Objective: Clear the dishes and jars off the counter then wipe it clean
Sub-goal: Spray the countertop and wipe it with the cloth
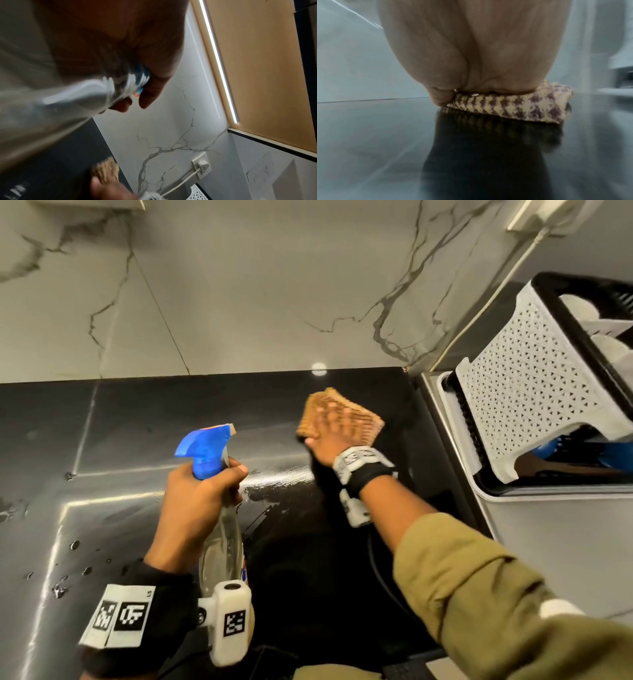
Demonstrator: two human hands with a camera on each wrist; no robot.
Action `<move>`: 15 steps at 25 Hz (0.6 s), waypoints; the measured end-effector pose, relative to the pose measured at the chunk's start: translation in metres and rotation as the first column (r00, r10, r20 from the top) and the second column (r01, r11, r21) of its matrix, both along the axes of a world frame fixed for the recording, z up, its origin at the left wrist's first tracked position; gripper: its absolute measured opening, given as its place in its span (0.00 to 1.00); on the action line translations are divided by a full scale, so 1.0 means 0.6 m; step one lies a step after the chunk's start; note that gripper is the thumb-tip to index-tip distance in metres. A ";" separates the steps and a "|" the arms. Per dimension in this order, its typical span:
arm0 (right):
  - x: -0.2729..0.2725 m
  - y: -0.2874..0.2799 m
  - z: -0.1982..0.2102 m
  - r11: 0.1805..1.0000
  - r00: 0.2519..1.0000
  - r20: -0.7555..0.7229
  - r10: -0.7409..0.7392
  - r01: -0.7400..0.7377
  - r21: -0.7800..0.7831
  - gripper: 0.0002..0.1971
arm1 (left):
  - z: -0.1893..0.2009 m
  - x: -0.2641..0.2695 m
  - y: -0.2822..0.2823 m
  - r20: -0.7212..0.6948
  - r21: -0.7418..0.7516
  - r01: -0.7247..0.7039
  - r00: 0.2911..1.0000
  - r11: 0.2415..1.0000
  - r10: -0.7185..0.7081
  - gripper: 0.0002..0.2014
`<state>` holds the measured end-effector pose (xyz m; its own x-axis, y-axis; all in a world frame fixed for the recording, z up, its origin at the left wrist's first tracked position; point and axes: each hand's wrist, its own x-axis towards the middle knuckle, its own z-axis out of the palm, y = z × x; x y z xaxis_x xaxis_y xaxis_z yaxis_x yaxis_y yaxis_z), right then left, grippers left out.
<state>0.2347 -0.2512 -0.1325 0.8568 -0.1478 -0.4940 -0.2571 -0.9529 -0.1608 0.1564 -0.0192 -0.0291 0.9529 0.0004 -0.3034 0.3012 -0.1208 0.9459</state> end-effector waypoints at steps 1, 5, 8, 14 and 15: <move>0.002 0.053 0.002 0.994 0.994 -0.002 0.109 -0.109 0.030 0.37 | -0.001 0.001 -0.002 0.005 0.011 -0.006 1.000 1.000 0.006 0.04; -0.029 0.169 0.006 0.897 0.899 -0.005 0.439 -0.438 0.066 0.35 | -0.002 0.008 -0.004 -0.013 -0.004 -0.035 0.999 0.999 0.035 0.06; -0.026 0.100 0.002 0.915 0.919 0.023 0.394 -0.395 0.078 0.34 | -0.002 0.009 0.001 -0.019 -0.011 -0.051 0.999 0.999 0.051 0.03; 0.005 -0.227 -0.004 0.987 0.985 0.052 -0.162 0.163 -0.018 0.34 | -0.007 0.011 0.008 -0.019 -0.028 -0.056 0.998 0.998 0.056 0.01; 0.009 -0.258 0.000 0.965 0.964 0.031 -0.263 0.264 -0.010 0.34 | -0.009 0.011 0.008 -0.020 -0.033 -0.061 0.998 0.998 0.060 0.02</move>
<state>0.2403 -0.4060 -0.1326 0.8005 -0.3769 -0.4660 -0.4947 -0.8545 -0.1587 0.1632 -0.0143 -0.0346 0.9454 0.0475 -0.3226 0.3253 -0.0703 0.9430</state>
